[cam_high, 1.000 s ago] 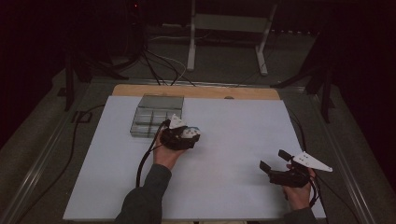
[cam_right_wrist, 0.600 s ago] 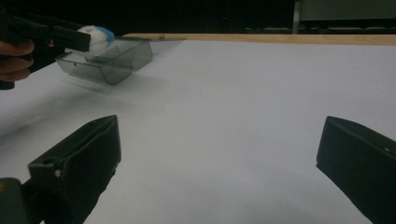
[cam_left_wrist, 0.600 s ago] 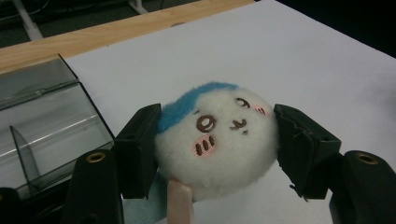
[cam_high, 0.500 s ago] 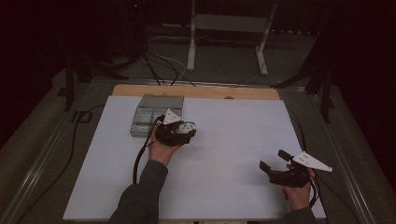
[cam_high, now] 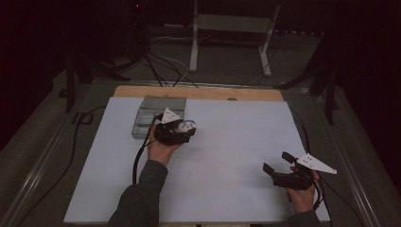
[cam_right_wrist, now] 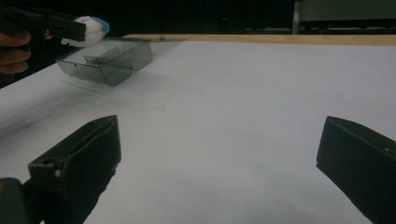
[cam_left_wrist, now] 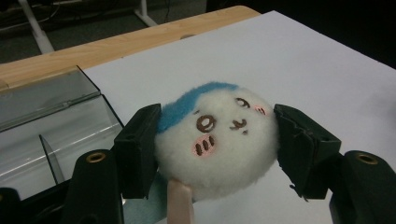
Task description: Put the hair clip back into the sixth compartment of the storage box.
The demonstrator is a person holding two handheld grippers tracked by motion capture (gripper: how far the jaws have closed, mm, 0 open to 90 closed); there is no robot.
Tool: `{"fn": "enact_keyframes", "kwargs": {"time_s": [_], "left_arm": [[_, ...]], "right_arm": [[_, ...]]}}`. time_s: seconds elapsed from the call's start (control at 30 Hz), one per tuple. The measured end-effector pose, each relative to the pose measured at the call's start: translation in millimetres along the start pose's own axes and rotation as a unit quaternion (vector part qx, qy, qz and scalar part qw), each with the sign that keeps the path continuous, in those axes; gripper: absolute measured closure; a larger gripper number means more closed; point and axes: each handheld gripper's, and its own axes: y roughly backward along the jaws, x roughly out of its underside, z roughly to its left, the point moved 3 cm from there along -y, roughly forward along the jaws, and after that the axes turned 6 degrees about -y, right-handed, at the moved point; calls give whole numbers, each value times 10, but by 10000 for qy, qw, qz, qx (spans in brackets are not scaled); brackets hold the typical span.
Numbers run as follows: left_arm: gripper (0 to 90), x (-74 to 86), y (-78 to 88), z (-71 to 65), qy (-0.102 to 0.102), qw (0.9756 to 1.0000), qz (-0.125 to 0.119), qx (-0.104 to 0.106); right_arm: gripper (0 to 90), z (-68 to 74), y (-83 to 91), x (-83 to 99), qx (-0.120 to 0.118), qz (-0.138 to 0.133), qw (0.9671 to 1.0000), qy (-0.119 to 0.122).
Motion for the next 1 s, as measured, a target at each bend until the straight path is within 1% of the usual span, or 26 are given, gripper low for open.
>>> {"fn": "enact_keyframes", "kwargs": {"time_s": [0.23,0.4,0.63,0.87,1.0], "left_arm": [[370,-43,28,36,-54,10000,-32,0],[370,-63,53,83,-55,9999,-86,-10],[369,-76,74,144,-93,9999,-85,-34],[369,-96,88,182,-171,9998,-96,7],[369,-97,87,198,-177,9998,-110,25]], "right_arm": [[0,1,-3,0,-10,-1,10000,-3],[0,1,1,0,-14,-2,10000,-1],[0,0,0,-1,-16,-1,10000,-2],[0,0,0,0,-20,1,10000,-3],[0,-1,0,-1,-24,-3,10000,-3]]}}
